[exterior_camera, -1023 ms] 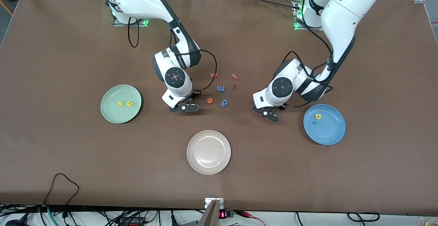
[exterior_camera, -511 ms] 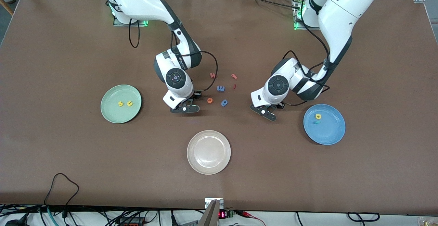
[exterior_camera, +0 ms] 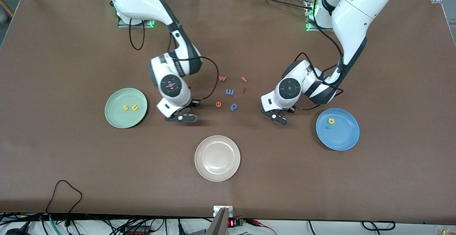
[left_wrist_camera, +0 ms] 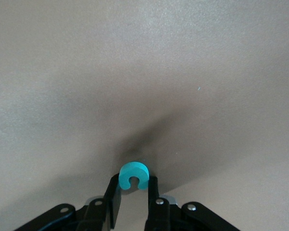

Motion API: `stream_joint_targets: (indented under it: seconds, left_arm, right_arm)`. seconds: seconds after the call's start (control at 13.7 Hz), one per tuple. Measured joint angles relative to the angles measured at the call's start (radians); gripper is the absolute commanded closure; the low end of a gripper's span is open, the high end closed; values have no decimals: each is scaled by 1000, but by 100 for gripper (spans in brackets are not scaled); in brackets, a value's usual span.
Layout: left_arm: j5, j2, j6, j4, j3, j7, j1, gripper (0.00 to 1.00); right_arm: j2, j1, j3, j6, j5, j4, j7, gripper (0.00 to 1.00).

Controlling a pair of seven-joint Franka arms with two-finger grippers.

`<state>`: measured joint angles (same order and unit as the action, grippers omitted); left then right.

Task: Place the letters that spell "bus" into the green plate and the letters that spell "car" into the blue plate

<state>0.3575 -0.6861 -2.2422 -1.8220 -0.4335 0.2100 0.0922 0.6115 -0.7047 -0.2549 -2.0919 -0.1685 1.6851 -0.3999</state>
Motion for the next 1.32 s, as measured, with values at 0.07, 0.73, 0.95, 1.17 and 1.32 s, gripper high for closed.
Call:
stream_joint_targets:
  seconds: [0.07,0.73,0.95,1.17,1.32]
  left_arm:
    - [1,2,3,2,1,0,-3,80]
    - [18,99,278,131,17,-47,-249,0]
    - [18,92,283,160,10,-47,-257,0]
    - [-13,92,375,247,-5,-41,-249,0]
    - [-66,100,535,382,-8,-42,-250,0]
  right_arm:
    - [-38,14,-44,55,1,4,38,89]
    - [-112,55,-219,-186,1,339,281,84]
    - [-117,51,-218,-219,1,401,283,83]
    - [-128,52,-219,-219,1,419,295,42]
    - [-134,58,-220,-219,0,424,296,0]
